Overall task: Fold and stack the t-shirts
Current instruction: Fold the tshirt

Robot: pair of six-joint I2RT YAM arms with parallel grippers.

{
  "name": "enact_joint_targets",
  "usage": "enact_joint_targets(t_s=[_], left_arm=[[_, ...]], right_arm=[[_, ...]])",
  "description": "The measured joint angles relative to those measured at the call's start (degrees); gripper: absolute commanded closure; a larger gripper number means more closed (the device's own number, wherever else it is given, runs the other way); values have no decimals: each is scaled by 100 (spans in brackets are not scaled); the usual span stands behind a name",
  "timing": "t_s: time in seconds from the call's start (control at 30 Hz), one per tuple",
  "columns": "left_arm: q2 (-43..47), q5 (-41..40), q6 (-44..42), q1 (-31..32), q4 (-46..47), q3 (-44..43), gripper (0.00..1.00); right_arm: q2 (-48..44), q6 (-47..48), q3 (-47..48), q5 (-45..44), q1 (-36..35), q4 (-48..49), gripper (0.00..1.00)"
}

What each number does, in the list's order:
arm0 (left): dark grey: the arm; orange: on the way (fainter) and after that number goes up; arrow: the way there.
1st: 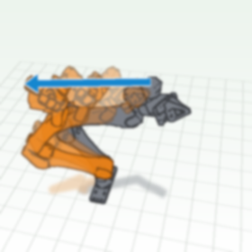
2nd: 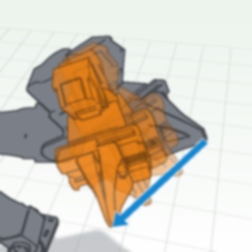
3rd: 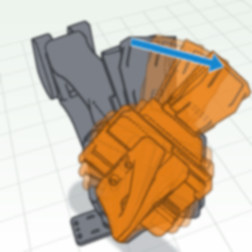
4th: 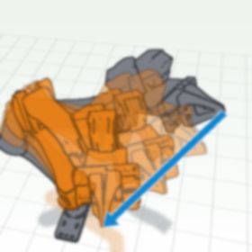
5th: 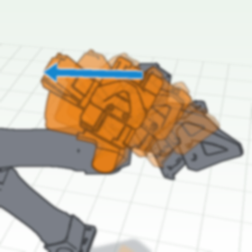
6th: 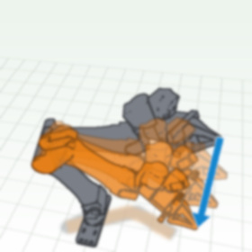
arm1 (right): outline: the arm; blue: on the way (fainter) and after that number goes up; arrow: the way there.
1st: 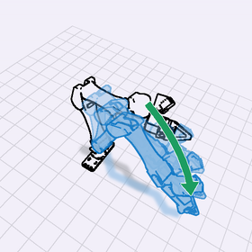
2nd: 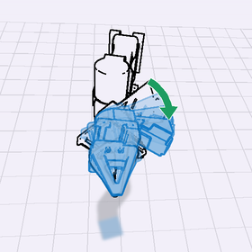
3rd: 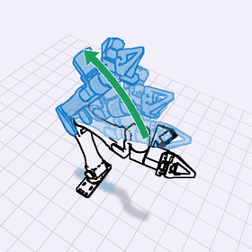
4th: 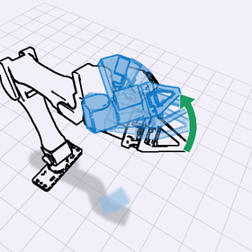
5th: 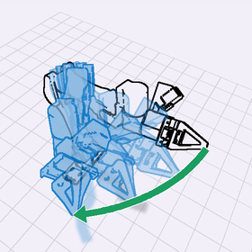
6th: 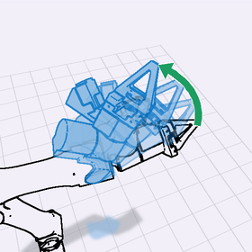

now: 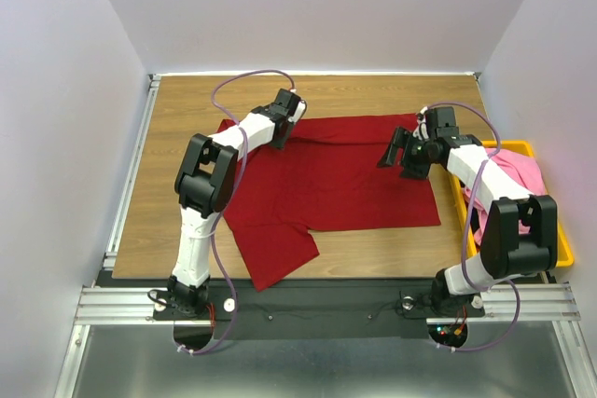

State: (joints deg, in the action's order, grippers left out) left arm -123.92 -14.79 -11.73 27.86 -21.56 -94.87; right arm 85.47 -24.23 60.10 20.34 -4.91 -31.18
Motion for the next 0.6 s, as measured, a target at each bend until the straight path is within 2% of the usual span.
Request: enact_joint_targets(t_s=[0.2,0.6], left_arm=[[-55,-9,-24,-24,-15,-76,68],[-146,7,-44,-50,-57,-236,83]], right_arm=[[0,0,-13,0,0,-13,17],[0,0,-13,2,0,-13,17]])
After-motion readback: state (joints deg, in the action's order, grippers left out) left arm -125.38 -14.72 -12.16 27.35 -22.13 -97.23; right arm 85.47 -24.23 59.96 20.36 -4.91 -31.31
